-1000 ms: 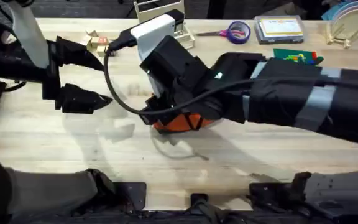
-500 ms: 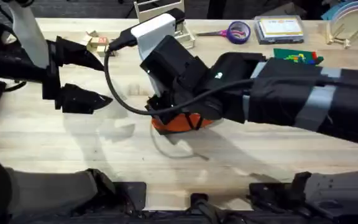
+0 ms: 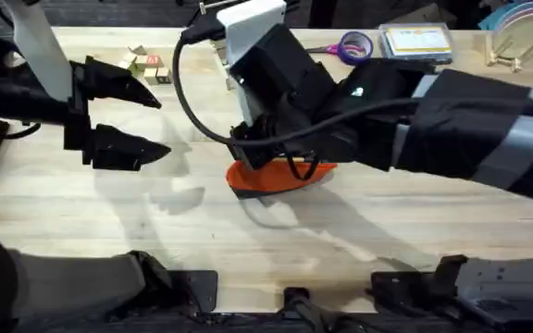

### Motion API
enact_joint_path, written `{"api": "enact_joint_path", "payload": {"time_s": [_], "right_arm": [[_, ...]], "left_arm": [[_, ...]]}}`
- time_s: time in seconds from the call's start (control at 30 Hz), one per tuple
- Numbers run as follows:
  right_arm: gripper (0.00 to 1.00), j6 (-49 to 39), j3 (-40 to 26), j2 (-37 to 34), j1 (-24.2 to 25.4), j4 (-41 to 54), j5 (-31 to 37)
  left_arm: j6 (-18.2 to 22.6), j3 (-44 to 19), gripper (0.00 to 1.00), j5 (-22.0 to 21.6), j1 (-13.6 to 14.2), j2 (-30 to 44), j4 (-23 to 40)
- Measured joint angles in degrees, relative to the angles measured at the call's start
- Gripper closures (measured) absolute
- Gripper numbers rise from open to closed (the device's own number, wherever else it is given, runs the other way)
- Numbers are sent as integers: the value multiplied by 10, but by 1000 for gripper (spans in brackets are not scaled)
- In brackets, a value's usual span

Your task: Unzip the bag, pick up the pens from the table one at a time and place them inside, then zip the bag closed.

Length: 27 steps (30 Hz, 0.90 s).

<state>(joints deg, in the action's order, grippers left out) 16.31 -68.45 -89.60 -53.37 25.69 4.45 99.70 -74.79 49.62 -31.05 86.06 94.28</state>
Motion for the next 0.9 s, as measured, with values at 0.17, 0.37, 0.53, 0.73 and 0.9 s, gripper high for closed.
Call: {"api": "enact_joint_path", "payload": {"time_s": [0.17,0.37,0.53,0.73,0.9], "right_arm": [[972,0,0,0,0,-4,-2],[971,0,0,0,1,-30,-2],[971,0,0,0,2,-40,-1],[971,0,0,0,3,-40,-1],[971,0,0,0,3,-40,-1]], "left_arm": [[14,18,7,8,17,0,-2],[30,52,6,17,67,0,-29],[34,94,6,18,107,0,-64],[35,147,6,18,126,0,-112],[34,184,7,25,128,0,-160]]}}
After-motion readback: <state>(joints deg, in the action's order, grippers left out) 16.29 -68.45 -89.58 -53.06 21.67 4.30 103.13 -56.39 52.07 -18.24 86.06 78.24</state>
